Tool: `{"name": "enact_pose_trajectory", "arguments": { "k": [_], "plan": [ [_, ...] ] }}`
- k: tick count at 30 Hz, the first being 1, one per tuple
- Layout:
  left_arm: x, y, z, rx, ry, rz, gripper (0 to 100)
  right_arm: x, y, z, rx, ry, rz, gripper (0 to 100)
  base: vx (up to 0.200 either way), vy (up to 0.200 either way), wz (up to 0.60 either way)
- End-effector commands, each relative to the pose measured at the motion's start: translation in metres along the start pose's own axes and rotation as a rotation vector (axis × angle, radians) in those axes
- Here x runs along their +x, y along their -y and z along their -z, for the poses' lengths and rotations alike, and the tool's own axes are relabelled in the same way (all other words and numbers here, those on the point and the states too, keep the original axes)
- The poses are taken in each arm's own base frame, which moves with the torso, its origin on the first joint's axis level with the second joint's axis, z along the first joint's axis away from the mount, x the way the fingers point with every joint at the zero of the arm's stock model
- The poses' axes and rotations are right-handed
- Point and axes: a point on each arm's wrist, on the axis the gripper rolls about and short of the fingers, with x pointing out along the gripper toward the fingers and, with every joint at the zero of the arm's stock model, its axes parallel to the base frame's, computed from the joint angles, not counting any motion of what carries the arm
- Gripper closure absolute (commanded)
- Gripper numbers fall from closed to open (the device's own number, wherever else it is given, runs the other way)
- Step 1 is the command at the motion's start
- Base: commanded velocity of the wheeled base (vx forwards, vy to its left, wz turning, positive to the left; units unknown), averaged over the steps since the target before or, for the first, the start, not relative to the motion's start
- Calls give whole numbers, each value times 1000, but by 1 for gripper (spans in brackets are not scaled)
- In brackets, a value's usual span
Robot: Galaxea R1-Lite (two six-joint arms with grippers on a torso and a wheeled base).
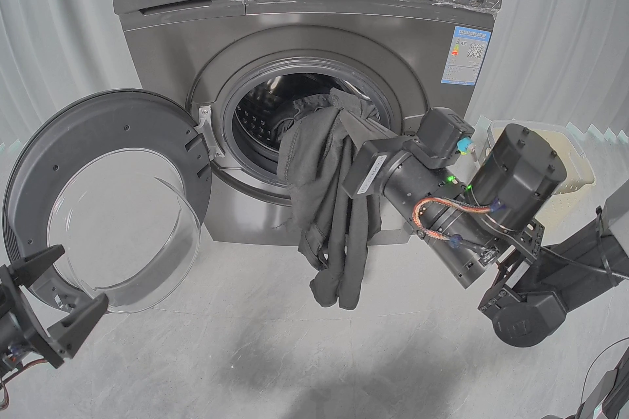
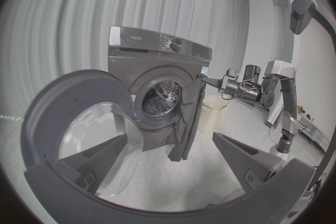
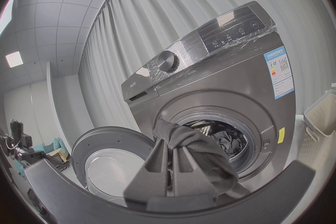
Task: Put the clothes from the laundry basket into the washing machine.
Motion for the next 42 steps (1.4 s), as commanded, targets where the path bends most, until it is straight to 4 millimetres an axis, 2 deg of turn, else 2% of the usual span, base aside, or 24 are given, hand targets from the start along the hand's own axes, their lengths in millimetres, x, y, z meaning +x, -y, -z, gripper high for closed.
{"name": "enact_pose_trajectory", "arguments": {
  "k": [1, 2, 3, 4, 5, 7, 19, 25, 35, 42],
  "plan": [
    [62, -10, 15, -64, -165, 143, 0, 7, 0, 14, -5, -13, 5, 100, 0, 0, 0],
    [71, -10, 16, -65, -169, 158, 0, 7, 1, 17, -7, -20, 8, 100, 0, 0, 0],
    [71, -10, 16, -65, -169, 158, 0, 7, 1, 17, -7, -20, 8, 100, 0, 0, 0],
    [82, -9, 19, -65, -174, 184, 0, 7, 1, 19, -9, -25, 23, 100, 0, 0, 0],
    [83, -9, 19, -65, -174, 187, 0, 7, 1, 20, -8, -25, 24, 100, 0, 0, 0],
    [100, -6, 24, -77, -196, 225, 0, 8, 0, 22, -9, -29, 37, 100, 0, 0, 0],
    [168, -6, 39, -88, -213, 261, 0, 8, 0, 22, -6, -24, 35, 100, 0, 0, 0],
    [186, 1, 50, -103, -209, 294, 0, 7, -2, 22, -3, -27, 30, 100, 0, 0, 0],
    [221, 9, 81, -117, -180, 322, 0, 5, -8, 24, 5, -32, 14, 100, 0, 0, 0],
    [242, 8, 95, -119, -182, 305, 0, 4, -9, 24, 6, -31, 13, 100, 0, 0, 0]
  ]
}}
